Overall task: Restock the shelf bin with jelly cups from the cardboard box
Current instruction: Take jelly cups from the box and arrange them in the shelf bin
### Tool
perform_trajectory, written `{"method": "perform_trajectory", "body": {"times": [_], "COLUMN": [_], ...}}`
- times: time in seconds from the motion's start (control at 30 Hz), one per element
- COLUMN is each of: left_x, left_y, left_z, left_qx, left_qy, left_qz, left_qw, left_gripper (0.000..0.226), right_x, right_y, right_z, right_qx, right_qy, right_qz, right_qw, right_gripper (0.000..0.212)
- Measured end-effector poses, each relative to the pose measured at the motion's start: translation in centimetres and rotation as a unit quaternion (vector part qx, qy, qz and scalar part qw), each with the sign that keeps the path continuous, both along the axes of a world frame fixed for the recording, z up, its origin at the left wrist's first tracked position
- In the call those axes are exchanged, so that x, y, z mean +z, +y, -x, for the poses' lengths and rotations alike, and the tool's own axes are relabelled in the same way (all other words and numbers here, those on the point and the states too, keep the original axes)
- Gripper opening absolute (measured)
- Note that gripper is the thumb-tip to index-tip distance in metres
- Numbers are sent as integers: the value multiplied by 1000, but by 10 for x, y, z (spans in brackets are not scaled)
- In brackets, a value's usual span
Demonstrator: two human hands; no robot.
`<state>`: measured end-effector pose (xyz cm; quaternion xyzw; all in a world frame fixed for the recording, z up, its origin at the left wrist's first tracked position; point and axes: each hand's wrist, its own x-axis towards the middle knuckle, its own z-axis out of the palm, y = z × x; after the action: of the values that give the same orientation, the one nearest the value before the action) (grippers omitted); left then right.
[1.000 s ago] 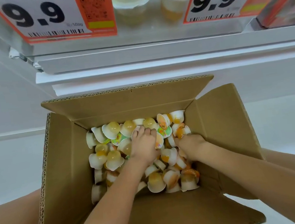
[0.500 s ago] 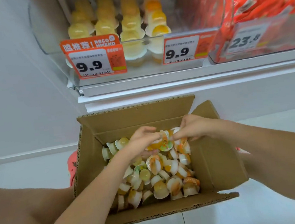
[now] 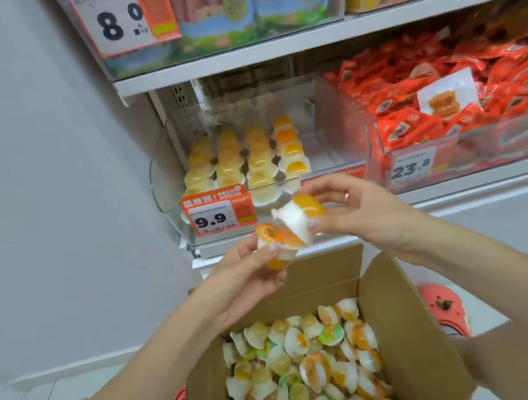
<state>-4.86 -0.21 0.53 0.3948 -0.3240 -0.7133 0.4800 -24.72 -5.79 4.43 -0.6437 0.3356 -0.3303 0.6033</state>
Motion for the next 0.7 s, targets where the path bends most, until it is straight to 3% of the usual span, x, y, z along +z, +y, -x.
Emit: {"method": "perform_trajectory", "body": {"times": [0.13, 0.3, 0.53, 0.7], "left_x": [-15, -14, -11, -10], "left_y": [-3, -8, -7, 2], "left_z": [13, 13, 11, 12], "left_qx": [67, 33, 17, 34], "left_qy": [108, 49, 114, 126], "left_qz": [-53, -55, -49, -69], "left_qw": [991, 997, 992, 989], "left_gripper": [69, 74, 60, 67], "right_x": [-7, -12, -16, -13], "right_y": [-5, -13, -15, -16], "right_z": [-8, -8, -15, -13], "right_qx": [28, 31, 28, 90], "right_qy": [64, 70, 58, 70], "right_qz": [78, 76, 76, 73], "right_qw": [994, 994, 995, 991], "right_gripper": [41, 42, 44, 49]}}
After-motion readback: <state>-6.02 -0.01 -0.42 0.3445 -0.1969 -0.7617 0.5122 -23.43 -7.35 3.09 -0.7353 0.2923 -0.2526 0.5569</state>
